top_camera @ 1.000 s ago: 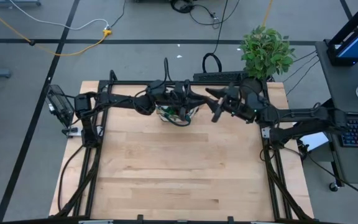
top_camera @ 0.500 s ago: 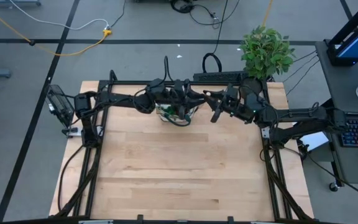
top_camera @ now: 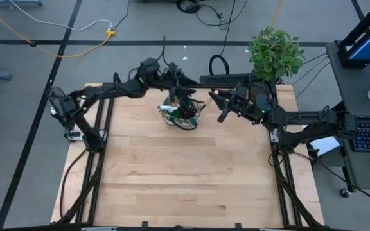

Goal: Pick & Place Garden tools in Gardening bag
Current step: Put the brown trowel into the gardening bag

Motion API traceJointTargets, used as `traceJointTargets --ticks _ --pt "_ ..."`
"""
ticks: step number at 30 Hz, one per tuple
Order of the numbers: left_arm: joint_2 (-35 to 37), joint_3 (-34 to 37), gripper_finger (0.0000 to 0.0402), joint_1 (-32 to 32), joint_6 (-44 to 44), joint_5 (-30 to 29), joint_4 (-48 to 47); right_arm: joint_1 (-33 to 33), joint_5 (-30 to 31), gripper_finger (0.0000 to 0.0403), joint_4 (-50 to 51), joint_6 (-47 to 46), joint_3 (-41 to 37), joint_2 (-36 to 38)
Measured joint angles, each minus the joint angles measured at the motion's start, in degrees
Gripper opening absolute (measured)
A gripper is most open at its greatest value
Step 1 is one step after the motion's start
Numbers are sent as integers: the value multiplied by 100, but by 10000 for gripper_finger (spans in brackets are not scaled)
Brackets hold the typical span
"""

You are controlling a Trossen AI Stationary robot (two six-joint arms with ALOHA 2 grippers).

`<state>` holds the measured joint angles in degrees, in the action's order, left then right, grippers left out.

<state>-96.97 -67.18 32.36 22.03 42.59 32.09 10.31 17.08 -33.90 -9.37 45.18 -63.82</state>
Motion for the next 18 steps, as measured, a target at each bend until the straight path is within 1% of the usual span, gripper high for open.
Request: traceJointTargets --ticks 3,7,10,13,18 --pt "378 6 309 240 -445 84 -979 145 -356 57 -142 0 5 -244" --pt "855 7 311 389 -1127 -17 -1672 315 -651 57 -156 165 214 -674" --pt "1147 7 312 411 -1364 -196 -1887 442 -900 57 -37 383 459 -984" --pt "1345 7 312 414 -1583 -203 -2141 548 -1091 57 208 583 708 -1221" --pt "1569 76 312 331 -1858 -175 -2349 624 -1148 57 771 946 1055 -1579"
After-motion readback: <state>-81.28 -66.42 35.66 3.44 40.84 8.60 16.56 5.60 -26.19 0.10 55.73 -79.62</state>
